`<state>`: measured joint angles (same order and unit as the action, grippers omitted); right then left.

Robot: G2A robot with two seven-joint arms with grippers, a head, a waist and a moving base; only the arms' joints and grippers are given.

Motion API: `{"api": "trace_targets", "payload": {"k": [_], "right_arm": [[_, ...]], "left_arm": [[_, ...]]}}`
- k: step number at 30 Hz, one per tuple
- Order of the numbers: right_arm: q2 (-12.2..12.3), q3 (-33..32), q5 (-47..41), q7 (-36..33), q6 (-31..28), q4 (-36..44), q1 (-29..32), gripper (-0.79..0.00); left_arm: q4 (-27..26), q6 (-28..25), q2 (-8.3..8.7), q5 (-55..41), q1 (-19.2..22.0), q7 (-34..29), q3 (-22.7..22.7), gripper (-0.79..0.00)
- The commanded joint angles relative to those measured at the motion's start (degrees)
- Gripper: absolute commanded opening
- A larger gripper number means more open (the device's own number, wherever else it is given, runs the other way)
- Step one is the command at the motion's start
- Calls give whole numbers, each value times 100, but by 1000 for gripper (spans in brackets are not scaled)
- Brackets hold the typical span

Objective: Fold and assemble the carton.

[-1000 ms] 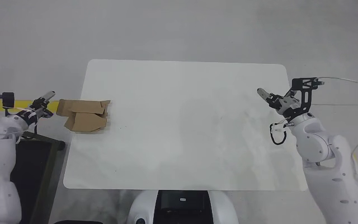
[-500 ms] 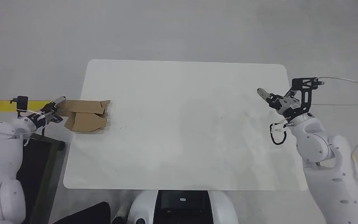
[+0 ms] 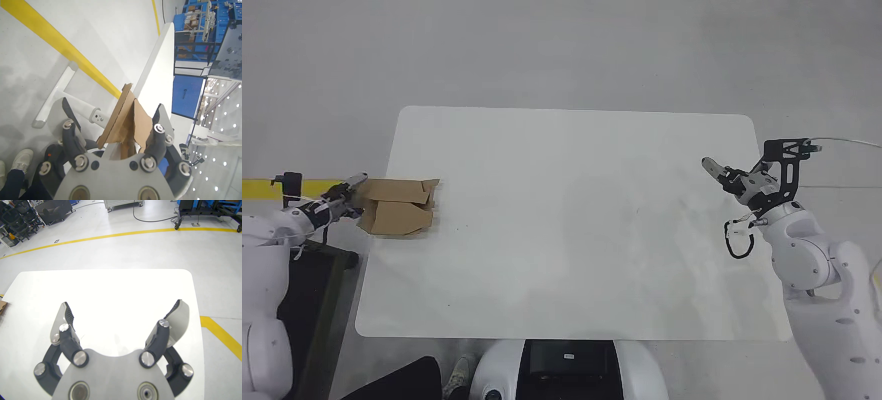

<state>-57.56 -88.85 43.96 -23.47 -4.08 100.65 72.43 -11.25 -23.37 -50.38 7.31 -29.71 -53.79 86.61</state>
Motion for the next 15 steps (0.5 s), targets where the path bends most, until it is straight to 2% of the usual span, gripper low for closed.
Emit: {"api": "trace_targets", "payload": {"k": [1, 3, 4, 5, 15], "right_arm": [[0, 0, 0, 0, 0, 0, 0, 0], [0, 0, 0, 0, 0, 0, 0, 0], [0, 0, 0, 0, 0, 0, 0, 0], [0, 0, 0, 0, 0, 0, 0, 0], [0, 0, 0, 0, 0, 0, 0, 0]], "left_arm": [[2, 8, -4, -39, -2, -27, 0, -533], [7, 15, -6, -86, -4, -48, 5, -668], [10, 28, -7, -121, -1, -19, 15, -767], [-2, 13, -7, -149, 0, -9, 22, -785], [-177, -409, 92, -598, 104, -410, 201, -785]]}}
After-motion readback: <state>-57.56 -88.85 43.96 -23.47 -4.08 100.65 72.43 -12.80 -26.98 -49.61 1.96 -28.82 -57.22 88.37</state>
